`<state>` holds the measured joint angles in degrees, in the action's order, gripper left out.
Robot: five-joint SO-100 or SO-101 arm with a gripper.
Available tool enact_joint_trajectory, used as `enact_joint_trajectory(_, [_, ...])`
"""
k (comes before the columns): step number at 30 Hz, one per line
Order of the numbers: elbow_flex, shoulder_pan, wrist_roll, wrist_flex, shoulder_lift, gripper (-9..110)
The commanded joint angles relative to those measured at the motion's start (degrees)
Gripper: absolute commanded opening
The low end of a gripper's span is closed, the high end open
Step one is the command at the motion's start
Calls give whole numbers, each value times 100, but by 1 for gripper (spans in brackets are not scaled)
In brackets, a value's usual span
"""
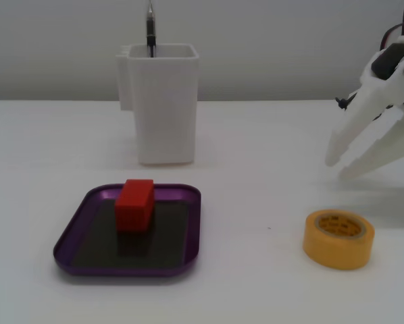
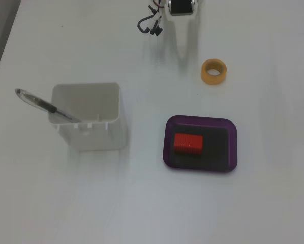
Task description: Remove the cube from the box.
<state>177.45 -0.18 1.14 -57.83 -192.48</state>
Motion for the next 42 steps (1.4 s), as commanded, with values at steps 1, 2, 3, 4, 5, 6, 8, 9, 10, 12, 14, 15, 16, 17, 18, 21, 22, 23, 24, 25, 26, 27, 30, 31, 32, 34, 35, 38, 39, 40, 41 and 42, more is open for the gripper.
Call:
enact_joint_trajectory(1, [79, -70, -26, 79, -536, 3])
enact_joint_trajectory(2, [79, -70, -26, 79, -536, 3])
enact_joint_trajectory(3, [79, -70, -18, 70, -536, 3])
enact_joint_trajectory(4, [79, -70, -18, 53, -536, 3])
enact_joint_trajectory(5, [79, -70, -9, 44, -536, 3])
enact_joint_trajectory(6, [79, -70, -9, 35, -536, 3])
enact_joint_trajectory(8, [79, -70, -9, 35, -536, 3])
enact_joint_trajectory(9, [79, -70, -9, 35, -536, 3])
enact_joint_trajectory(10, [79, -70, 0, 35, -536, 3])
enact_joint_trajectory(12, [79, -70, 0, 35, -536, 3])
enact_joint_trajectory(14, [79, -70, 0, 35, -536, 3])
enact_joint_trajectory(15, [79, -70, 0, 35, -536, 3])
enact_joint_trajectory(16, [79, -70, -9, 35, -536, 3])
enact_joint_trajectory(17, [79, -70, -9, 35, -536, 3])
enact_joint_trajectory(18, [79, -70, 0, 26, -536, 3])
enact_joint_trajectory(21, [18, -62, 18, 9, -536, 3])
enact_joint_trajectory(22, [9, -62, 18, 9, -536, 3])
enact_joint_trajectory(23, [-18, -62, 18, 70, -536, 3])
enact_joint_trajectory(24, [-97, -62, 18, 88, -536, 3])
enact_joint_trajectory(25, [-246, -62, 18, 88, -536, 3])
enact_joint_trajectory(26, [-396, -53, 9, 88, -510, 3])
enact_joint_trajectory(27, [-545, -26, 0, 105, -510, 3])
enact_joint_trajectory(30, [-984, 9, 9, 325, -448, 4])
enact_joint_trajectory(31, [-1134, 0, 26, 369, -439, 4])
enact_joint_trajectory(32, [-1283, -35, 26, 369, -439, 4])
enact_joint_trajectory(34, [-1521, -44, 26, 378, -431, 4])
enact_joint_trajectory(35, [-1591, -44, 26, 378, -431, 4])
enact_joint_trajectory(38, [-1714, -44, 35, 369, -422, 4])
enact_joint_trajectory(39, [-1731, -44, 35, 369, -422, 4])
enact_joint_trajectory(40, [-1731, -44, 44, 369, -396, 4])
enact_joint_trajectory(41, [-1740, -44, 44, 369, -299, 4])
enact_joint_trajectory(42, [-1740, -44, 44, 378, -149, 4])
